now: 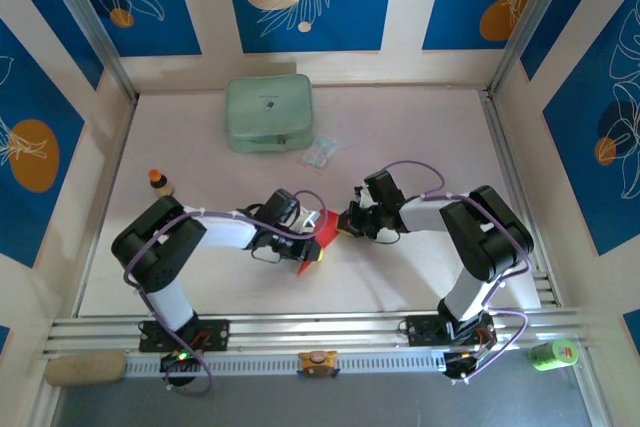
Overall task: Fold a paper plane with a square sheet of paper (pick it up from the middle)
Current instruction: Fold the wing for the fifth time at the center of the table.
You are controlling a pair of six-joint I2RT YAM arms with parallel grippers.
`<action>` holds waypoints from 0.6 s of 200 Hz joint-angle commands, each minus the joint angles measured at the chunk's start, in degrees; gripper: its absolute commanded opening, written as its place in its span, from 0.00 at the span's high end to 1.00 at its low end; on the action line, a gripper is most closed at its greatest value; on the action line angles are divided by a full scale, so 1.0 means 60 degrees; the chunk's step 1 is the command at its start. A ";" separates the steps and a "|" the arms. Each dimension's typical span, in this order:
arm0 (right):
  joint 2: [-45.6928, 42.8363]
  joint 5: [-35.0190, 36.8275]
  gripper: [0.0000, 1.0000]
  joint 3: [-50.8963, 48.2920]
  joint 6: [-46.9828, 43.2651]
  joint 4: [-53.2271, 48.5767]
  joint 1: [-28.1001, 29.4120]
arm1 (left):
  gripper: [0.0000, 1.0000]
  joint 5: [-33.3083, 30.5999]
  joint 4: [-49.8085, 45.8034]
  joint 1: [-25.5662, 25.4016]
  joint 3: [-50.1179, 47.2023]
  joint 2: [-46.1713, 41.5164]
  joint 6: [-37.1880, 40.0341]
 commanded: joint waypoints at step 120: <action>-0.0023 0.0095 0.97 -0.0325 -0.0071 -0.0206 -0.0179 | 1.00 0.0255 -0.0199 0.0326 -0.0625 -0.1376 -0.0132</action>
